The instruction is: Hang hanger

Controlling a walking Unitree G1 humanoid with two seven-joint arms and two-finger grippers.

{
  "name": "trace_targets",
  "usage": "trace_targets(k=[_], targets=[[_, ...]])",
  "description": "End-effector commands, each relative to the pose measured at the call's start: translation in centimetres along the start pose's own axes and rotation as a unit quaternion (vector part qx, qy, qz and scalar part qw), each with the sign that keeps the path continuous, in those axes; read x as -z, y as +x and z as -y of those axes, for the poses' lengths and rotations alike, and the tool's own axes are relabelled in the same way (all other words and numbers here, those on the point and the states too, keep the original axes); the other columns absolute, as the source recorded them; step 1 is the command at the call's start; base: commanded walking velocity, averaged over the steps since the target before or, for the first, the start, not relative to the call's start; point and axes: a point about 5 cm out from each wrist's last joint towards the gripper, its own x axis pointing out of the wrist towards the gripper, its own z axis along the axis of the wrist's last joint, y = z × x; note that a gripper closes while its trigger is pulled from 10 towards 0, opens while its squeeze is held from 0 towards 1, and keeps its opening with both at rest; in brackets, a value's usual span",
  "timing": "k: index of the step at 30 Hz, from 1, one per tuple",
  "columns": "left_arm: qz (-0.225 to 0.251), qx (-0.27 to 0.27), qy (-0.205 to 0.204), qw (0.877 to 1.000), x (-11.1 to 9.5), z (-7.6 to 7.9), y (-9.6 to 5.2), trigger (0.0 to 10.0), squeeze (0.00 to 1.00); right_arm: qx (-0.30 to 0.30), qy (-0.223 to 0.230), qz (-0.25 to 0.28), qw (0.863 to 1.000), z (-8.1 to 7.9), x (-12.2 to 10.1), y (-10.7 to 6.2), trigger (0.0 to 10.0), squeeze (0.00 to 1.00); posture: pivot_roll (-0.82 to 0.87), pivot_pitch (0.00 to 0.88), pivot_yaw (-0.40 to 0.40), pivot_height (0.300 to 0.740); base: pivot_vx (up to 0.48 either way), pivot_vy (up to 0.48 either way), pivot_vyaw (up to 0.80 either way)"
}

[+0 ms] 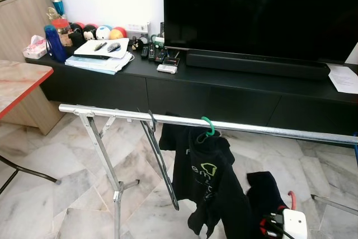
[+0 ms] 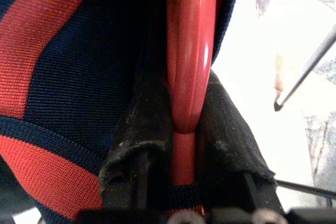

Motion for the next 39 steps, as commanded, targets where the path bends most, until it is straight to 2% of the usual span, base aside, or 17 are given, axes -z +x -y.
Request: trace_targets(k=[1,11,19,24,29,39], targets=[[-0.018,0.048,0.001,0.999,0.9,2.6,-0.2,10.0,0.00,-0.002,-0.004,-0.018,1.000,0.2,0.9,-0.2,10.0,0.00,-0.02,0.046,-0.062,0.740,0.000,0.000,0.00],[-0.017,0.047,-0.003,0.999,0.9,2.6,-0.2,10.0,0.00,-0.021,0.007,-0.045,0.999,-1.0,2.2,-0.5,10.0,0.00,-0.01,0.051,-0.061,0.740,-0.221,0.000,0.00],[-0.018,0.047,-0.004,0.999,0.9,2.6,-0.2,10.0,0.00,-0.011,0.009,-0.047,0.999,-0.8,2.5,-0.6,10.0,0.00,-0.01,0.051,-0.063,0.740,-0.315,0.000,0.00],[-0.018,0.047,-0.005,0.999,0.9,2.6,-0.2,10.0,0.00,0.002,0.041,-0.052,0.998,-0.3,2.7,-0.6,10.0,0.00,-0.01,0.051,-0.062,0.740,-0.322,0.000,-0.26],[-0.017,0.047,-0.005,0.999,0.8,2.6,-0.2,10.0,0.00,0.001,0.040,-0.051,0.998,-0.3,2.5,-0.6,10.0,0.00,-0.01,0.050,-0.060,0.740,-0.323,0.000,-0.75],[-0.016,0.044,-0.005,0.999,0.8,2.4,-0.2,10.0,0.00,-0.007,0.043,-0.045,0.998,-0.8,2.2,-0.5,10.0,0.00,-0.01,0.047,-0.054,0.740,-0.325,0.000,0.00]])
